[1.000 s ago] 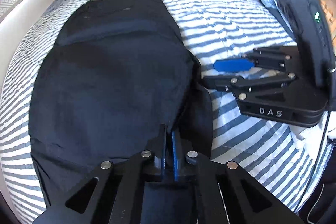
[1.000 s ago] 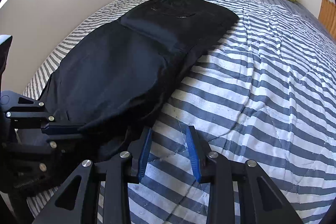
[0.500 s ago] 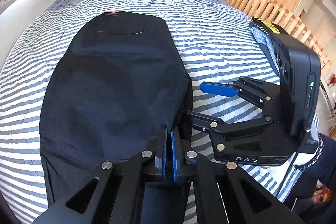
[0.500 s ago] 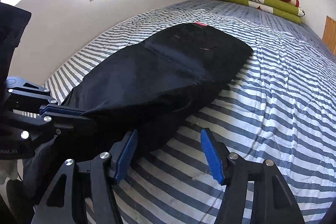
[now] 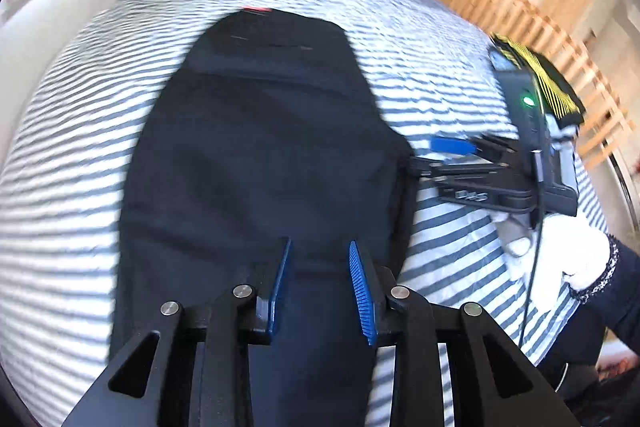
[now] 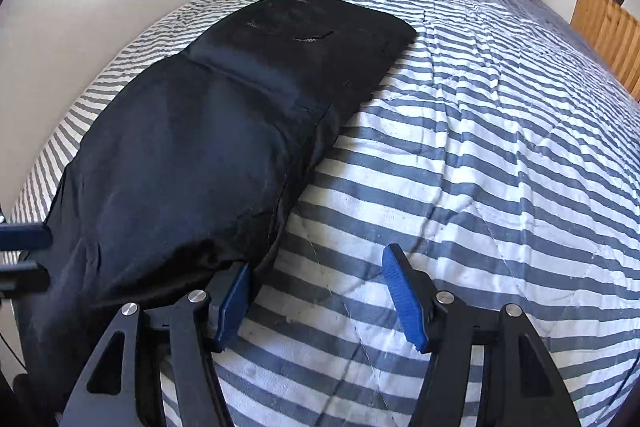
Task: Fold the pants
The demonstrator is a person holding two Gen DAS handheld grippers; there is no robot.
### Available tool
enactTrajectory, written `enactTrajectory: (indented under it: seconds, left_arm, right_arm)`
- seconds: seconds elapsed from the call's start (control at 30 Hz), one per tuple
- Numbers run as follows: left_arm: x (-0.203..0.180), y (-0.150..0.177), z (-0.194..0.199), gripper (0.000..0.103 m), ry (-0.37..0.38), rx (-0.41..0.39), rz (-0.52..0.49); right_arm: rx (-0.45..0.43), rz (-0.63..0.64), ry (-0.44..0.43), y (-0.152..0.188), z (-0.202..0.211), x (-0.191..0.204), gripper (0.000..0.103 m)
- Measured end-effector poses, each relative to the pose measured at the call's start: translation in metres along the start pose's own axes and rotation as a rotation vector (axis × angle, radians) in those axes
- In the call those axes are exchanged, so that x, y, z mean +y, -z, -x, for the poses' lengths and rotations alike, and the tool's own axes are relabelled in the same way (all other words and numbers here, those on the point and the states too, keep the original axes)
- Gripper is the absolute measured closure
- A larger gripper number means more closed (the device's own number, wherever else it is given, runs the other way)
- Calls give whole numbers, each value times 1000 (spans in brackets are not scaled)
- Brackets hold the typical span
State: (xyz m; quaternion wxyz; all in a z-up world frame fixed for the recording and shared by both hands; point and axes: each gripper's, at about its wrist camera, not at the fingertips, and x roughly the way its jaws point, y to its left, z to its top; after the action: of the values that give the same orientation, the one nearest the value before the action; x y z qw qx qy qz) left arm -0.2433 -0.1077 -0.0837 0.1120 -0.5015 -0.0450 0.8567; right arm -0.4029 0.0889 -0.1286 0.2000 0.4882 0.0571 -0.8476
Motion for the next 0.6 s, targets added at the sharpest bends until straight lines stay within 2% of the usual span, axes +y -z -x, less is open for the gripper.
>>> enactTrajectory:
  seconds: [0.17,0.3,0.43,0.53,0.6]
  left_arm:
    - [70,70,77,70,-161,-66,165]
    - [129,141,113,63,-217,-83,351]
    - [170,196,109,62,-183,-51,505]
    - [179,209,100,61,-177,-55,536]
    - [184,211,91,51,-161,-54,541]
  right_arm:
    - [-62,-21,-67,22,49,5,45]
    - [-50,17,-210,49,79,41,45]
    - [9,103,-335,87,93,112,45]
    - [37,217,-376,109,90,175,55]
    - [58,272,-384,117,83,210,61]
